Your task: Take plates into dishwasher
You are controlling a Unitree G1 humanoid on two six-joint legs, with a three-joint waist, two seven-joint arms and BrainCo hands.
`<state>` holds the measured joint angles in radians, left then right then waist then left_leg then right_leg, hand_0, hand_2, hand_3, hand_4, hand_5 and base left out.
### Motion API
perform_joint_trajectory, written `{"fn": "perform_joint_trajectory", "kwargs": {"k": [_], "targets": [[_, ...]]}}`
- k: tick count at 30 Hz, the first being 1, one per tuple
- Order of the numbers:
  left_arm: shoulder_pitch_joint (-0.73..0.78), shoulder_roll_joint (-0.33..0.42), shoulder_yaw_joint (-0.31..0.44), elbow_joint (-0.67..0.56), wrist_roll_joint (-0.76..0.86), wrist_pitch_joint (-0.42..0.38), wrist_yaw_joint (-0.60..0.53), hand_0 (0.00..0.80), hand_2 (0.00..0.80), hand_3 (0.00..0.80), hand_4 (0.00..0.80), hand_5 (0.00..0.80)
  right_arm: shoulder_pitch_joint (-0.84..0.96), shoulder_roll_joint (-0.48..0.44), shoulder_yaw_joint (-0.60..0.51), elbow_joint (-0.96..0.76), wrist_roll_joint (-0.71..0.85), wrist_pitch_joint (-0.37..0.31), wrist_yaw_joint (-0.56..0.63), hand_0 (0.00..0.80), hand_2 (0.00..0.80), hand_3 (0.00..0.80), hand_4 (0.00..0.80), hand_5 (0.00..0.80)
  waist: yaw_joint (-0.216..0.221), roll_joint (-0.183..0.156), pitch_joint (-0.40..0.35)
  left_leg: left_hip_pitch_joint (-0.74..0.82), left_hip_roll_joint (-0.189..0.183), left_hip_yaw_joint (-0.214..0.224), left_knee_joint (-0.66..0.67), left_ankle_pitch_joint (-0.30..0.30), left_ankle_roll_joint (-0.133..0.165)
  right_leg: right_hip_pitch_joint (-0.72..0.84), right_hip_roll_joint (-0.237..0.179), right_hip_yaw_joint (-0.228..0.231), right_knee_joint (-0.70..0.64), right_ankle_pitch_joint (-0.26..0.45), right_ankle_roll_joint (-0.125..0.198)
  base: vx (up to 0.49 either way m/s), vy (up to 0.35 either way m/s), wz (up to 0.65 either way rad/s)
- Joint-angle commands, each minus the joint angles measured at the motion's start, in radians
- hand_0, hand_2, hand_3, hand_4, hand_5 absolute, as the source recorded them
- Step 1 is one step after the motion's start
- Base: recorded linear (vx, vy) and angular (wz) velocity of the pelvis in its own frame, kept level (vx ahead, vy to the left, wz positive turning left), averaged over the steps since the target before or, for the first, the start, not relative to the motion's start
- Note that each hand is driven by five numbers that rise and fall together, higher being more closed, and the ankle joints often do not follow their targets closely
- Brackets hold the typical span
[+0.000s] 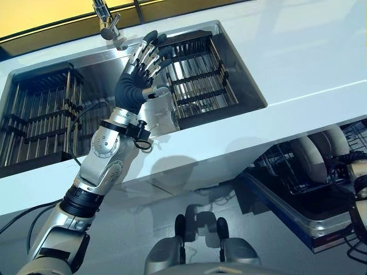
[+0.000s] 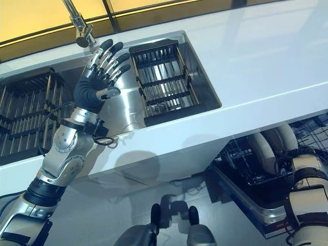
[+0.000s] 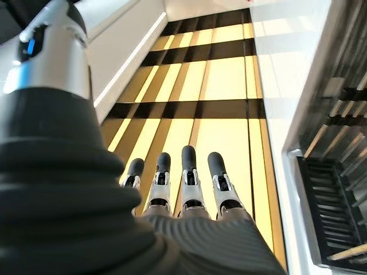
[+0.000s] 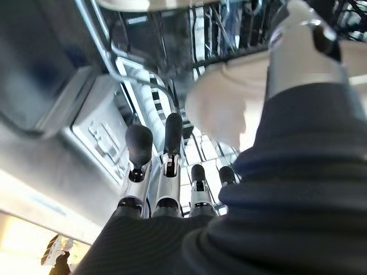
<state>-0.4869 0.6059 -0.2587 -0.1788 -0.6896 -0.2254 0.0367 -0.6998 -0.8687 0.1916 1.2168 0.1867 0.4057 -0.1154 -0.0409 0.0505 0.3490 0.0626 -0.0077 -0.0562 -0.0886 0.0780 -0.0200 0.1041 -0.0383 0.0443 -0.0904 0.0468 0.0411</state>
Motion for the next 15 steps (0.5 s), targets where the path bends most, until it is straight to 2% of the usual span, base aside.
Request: {"fn": "perform_joint_trajectory", "kwargs": {"k": [1,9,15], "targets": [[-0.048,-0.026,0.014,-0.036,-0.009,-0.035,-0.015,0.000,0.000,0.000,0.000,0.000,0.064,-0.072,0.024,-0.052,-0.059,-0.021,0.012,0.000,0.000,0.000,0.000,0.000,0.007,-0.028,-0.107,0.028,-0.052,0.026,0.001,-0.116,0.068,-0.039,0.066,-0.007,0.025,-0.007,-0.023,0.084,0.059,0.01],[0.002,-0.057,0.014,-0.040,-0.006,-0.028,-0.018,0.000,0.000,0.000,0.000,0.000,0.172,-0.098,-0.010,-0.107,-0.199,0.001,0.073,0.000,0.000,0.000,0.000,0.000,-0.007,-0.070,-0.176,0.068,-0.045,0.048,0.001,-0.136,0.072,0.003,0.078,0.029,0.010,-0.008,-0.018,0.084,0.063,-0.01],[0.027,-0.067,0.021,-0.040,-0.011,-0.030,-0.019,0.000,0.000,0.000,0.000,0.000,0.226,-0.136,-0.028,-0.144,-0.245,0.011,0.158,0.000,0.000,0.000,0.000,0.000,-0.019,-0.093,-0.211,0.089,-0.043,0.054,0.001,-0.144,0.073,0.025,0.084,0.050,0.003,-0.011,-0.016,0.047,0.063,-0.13]]}}
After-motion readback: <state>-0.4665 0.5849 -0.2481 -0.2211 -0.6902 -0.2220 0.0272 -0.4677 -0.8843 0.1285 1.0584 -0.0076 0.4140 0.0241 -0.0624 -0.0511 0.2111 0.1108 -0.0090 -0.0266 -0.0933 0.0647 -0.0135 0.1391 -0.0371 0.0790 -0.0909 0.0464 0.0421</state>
